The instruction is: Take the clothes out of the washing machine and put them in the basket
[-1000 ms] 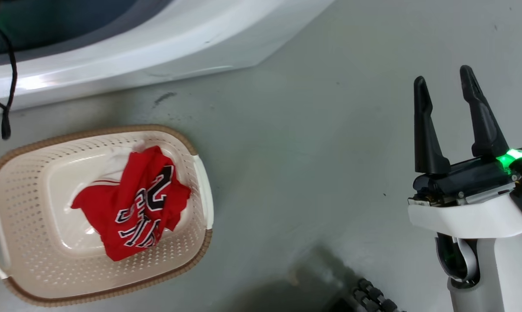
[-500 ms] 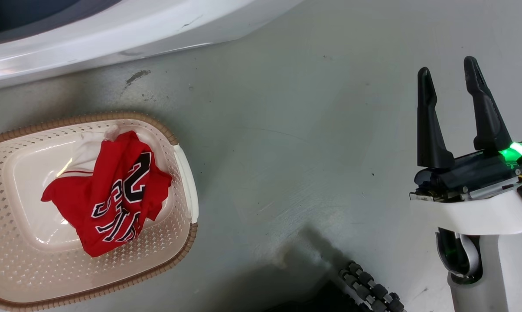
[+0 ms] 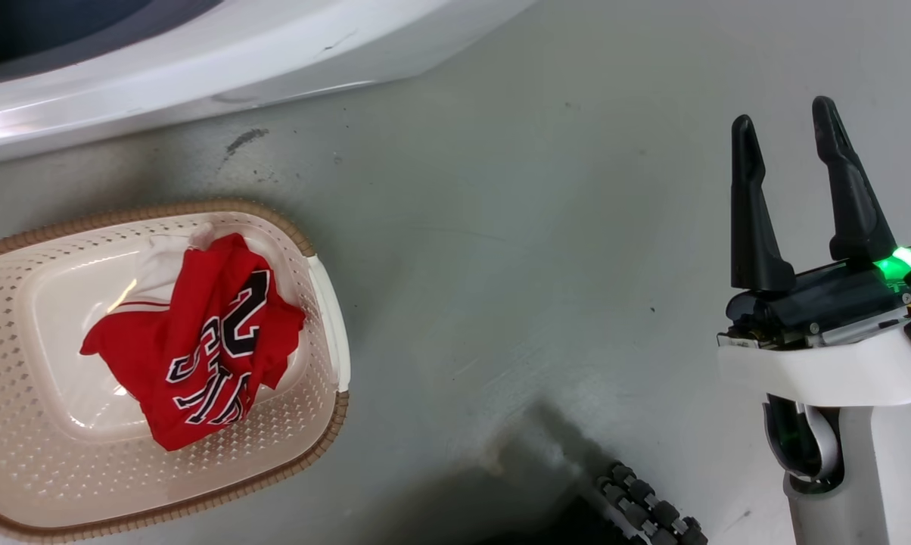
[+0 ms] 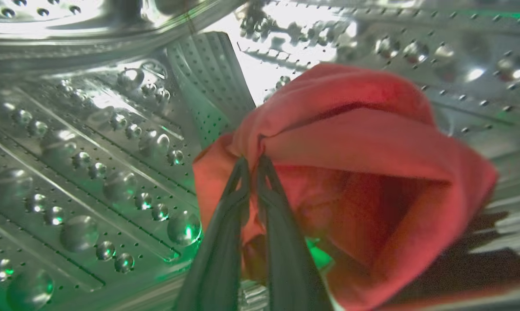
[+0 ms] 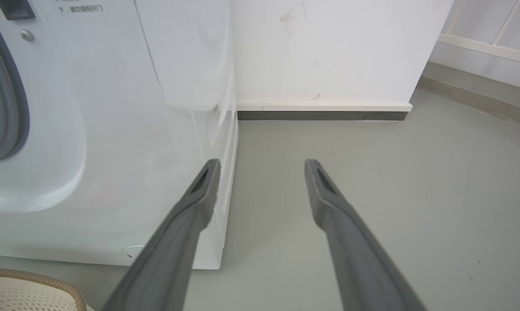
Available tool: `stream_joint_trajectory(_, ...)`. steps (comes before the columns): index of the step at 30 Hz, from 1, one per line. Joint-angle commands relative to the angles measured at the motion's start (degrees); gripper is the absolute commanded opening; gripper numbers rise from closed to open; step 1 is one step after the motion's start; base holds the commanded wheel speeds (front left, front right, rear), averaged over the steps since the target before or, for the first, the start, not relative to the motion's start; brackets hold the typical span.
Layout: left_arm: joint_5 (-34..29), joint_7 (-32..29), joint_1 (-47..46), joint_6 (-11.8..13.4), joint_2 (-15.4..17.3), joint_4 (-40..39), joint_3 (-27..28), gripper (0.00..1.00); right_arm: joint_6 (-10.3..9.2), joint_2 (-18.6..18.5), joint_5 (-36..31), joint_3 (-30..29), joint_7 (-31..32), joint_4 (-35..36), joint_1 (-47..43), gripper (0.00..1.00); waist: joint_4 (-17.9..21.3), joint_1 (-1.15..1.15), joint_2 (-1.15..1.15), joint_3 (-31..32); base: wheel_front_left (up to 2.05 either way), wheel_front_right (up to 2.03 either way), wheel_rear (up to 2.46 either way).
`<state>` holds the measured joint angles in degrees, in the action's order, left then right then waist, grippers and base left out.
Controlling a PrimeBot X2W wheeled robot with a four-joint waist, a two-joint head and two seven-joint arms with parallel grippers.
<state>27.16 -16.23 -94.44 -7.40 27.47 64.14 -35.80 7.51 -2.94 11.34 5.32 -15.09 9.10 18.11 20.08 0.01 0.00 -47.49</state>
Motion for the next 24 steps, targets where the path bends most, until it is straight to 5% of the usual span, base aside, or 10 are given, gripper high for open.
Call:
stream_joint_trajectory(1,0.4,1.2,1.0,0.0,-0.4,0.3,-0.3,0.00,-0.04,0.1,-0.4,-0.3,-0.1,-0.2,0.3,1.00,-0.6,-0.01,0.00,0.8,0.00,0.00,0.00)
stream_joint_trajectory(24,10.0,27.1,26.4,0.0,-5.0,-6.8,-4.0,0.00,-0.04,0.1,-7.3,-1.0,-0.1,-3.3,-7.1,1.00,-10.5,-0.01,0.00,20.0,0.00,0.00,0.00)
